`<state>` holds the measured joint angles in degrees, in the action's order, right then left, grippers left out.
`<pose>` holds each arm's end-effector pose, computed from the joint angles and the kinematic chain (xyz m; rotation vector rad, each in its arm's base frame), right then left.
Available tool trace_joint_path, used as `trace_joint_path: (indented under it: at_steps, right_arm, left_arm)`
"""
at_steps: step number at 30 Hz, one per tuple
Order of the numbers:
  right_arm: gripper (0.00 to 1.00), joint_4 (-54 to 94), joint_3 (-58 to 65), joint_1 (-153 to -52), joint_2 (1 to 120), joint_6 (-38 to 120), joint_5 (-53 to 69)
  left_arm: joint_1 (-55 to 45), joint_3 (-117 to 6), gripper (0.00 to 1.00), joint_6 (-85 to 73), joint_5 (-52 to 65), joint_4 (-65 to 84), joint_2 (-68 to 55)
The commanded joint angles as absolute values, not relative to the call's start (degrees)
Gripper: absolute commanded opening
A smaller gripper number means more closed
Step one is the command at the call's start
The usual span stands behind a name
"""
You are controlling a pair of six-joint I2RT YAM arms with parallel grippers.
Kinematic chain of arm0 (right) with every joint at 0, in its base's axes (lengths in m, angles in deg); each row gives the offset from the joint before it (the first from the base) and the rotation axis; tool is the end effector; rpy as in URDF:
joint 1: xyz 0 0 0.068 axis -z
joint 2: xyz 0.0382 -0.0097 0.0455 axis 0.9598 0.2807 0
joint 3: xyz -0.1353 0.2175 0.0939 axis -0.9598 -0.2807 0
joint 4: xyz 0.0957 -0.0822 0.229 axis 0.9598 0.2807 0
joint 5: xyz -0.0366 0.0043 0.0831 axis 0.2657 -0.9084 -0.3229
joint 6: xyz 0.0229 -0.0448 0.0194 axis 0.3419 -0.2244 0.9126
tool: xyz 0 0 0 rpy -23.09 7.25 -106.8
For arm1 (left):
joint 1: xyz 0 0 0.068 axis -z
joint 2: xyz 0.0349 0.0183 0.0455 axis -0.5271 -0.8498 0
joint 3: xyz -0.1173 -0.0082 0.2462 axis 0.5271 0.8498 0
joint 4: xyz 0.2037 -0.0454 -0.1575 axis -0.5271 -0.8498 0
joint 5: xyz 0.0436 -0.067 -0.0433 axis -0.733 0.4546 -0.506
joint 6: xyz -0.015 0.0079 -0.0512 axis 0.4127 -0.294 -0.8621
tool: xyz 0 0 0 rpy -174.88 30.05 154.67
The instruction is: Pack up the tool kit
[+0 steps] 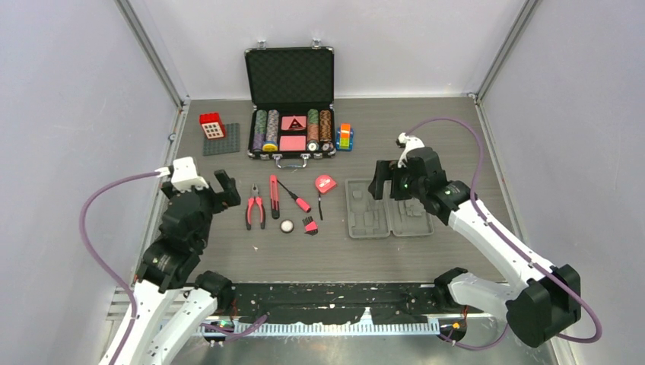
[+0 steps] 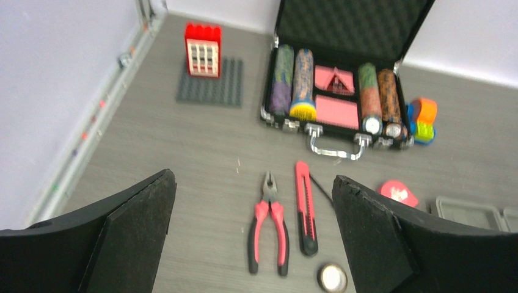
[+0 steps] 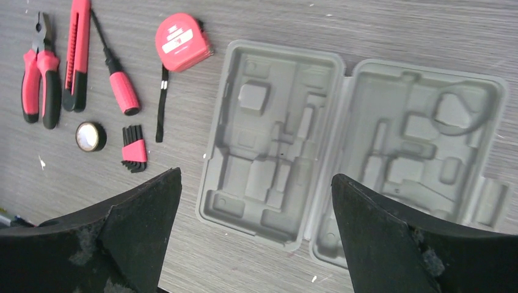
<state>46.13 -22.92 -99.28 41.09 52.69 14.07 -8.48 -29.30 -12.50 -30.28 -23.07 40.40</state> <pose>0.2099 0.1014 0.2828 -0.1536 2.2829 0.4340 0.1045 -0.0267 0.3457 -0.2704 1.7495 -0.0775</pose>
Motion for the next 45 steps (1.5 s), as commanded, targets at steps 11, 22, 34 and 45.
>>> trace_joint_path:
  at_steps: [11, 22, 34, 45]
  right_arm:
    - [0.90, 34.49, -18.99, -109.75, 52.82, 49.24, 13.93]
    - [0.89, 33.52, -21.87, -111.05, 52.13, 50.18, 16.12]
    - [0.89, 34.14, -24.38, -111.07, 50.04, 48.74, 20.11]
    - [0.89, 34.66, -24.95, -111.02, 49.33, 48.37, 20.56]
  left_arm:
    - [-8.68, -26.38, 0.92, -25.94, -20.64, -31.38, 20.27]
    - [-7.53, -43.53, 0.69, -27.22, -11.72, -33.06, -8.81]
    - [-5.44, -47.38, 0.44, -29.45, -10.44, -31.14, -24.18]
    - [-5.44, -43.57, 0.44, -31.38, -13.27, -28.10, -28.73]
